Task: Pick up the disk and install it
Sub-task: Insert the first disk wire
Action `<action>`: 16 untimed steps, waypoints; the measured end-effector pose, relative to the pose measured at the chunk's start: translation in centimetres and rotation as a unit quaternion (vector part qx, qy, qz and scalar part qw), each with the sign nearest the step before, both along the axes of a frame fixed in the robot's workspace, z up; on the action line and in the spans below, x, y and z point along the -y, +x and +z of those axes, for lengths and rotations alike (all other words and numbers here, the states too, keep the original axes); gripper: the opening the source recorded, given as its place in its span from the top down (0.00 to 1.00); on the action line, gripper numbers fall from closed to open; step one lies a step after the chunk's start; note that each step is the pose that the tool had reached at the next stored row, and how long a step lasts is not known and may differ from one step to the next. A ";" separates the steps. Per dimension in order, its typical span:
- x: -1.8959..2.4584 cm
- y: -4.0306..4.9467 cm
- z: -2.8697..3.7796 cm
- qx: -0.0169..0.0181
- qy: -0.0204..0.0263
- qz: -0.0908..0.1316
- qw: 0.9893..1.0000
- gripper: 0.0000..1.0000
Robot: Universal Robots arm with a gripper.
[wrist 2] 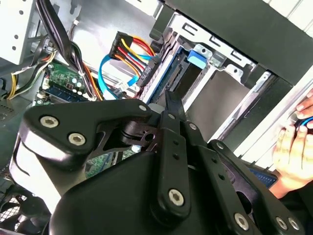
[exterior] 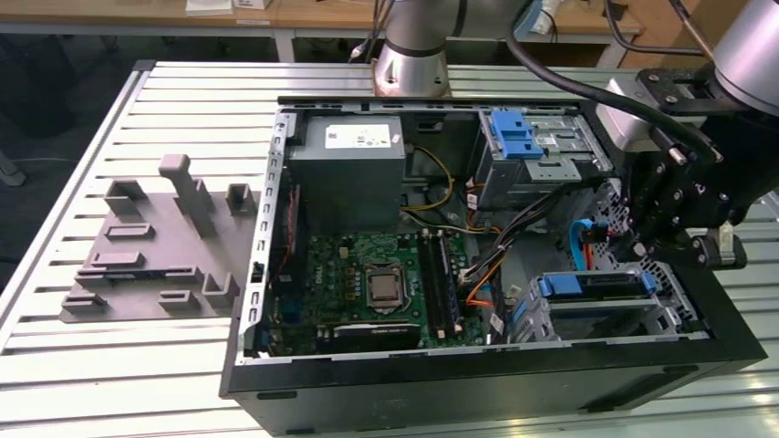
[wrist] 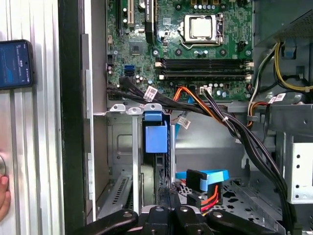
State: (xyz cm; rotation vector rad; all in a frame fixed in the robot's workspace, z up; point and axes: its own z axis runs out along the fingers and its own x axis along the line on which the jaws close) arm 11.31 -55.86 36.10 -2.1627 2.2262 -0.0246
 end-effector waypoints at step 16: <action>-2.16 0.00 0.20 0.020 -0.002 0.000 1.000 0.89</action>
